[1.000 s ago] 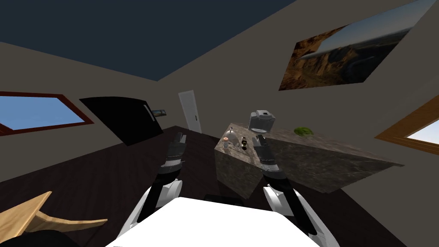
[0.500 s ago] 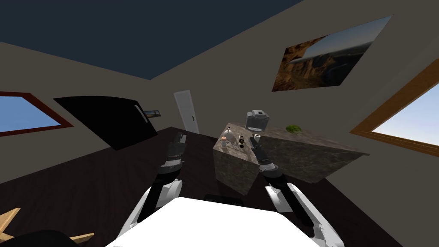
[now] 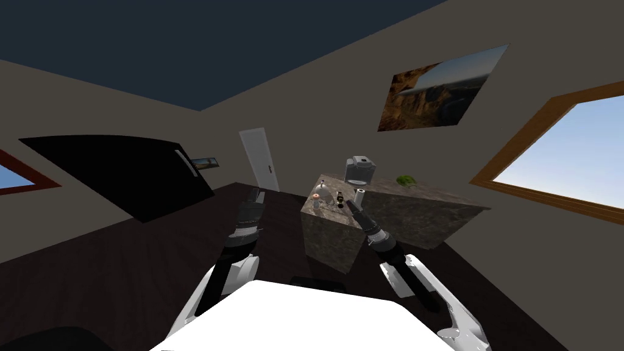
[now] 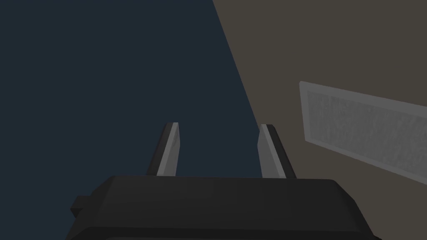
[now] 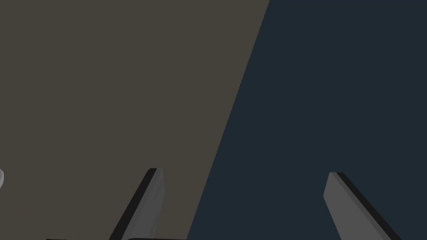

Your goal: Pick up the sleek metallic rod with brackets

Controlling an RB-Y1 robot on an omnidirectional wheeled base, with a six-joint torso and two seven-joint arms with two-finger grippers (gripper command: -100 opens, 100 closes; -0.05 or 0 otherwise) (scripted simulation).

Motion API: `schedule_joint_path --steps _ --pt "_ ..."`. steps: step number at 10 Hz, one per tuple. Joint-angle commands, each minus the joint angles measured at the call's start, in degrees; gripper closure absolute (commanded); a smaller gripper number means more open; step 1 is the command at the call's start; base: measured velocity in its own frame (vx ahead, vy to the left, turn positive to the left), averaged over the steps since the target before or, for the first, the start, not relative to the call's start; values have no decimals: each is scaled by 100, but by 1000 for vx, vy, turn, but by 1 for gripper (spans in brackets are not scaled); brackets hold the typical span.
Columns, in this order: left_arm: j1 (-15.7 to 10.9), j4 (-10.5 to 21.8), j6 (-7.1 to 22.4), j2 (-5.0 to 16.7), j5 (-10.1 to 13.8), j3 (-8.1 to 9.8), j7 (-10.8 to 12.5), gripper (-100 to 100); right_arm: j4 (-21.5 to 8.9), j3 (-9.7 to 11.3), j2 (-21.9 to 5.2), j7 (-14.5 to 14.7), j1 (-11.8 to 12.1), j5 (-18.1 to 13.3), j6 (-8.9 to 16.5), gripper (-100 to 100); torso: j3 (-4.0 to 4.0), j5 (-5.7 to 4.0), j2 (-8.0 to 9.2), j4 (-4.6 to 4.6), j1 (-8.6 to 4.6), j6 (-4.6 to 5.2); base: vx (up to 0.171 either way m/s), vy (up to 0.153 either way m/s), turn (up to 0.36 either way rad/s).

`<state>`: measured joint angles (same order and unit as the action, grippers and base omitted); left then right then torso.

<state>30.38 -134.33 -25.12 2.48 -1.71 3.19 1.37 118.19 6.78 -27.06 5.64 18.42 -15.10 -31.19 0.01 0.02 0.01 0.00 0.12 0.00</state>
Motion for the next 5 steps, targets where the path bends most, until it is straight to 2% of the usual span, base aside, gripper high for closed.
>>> schedule_joint_path --steps 1,2,3,4,5 --pt "0 0 0 0 0 0 0 0 -224 59 -286 65 -128 -286 -79 -100 0 0 0 0 0 0 -8 50 -194" --pt "0 0 0 0 0 0 0 0 -224 59 -360 65 -128 -427 -79 -100 0 1 0 0 5 1 -8 46 -55" --pt "-1 0 0 0 0 0 0 0 -405 104 -581 110 -224 -613 -134 -100 0 2 0 0 6 -2 3 51 -92" --pt "0 0 0 0 0 0 0 0 -405 104 -599 110 -224 -707 -134 -100 -2 2 -4 -1 8 -1 3 47 -49" --pt "0 0 0 0 0 0 0 0 -594 149 -837 156 -321 -921 -188 -100 -2 2 -4 -1 7 -2 9 49 -78"
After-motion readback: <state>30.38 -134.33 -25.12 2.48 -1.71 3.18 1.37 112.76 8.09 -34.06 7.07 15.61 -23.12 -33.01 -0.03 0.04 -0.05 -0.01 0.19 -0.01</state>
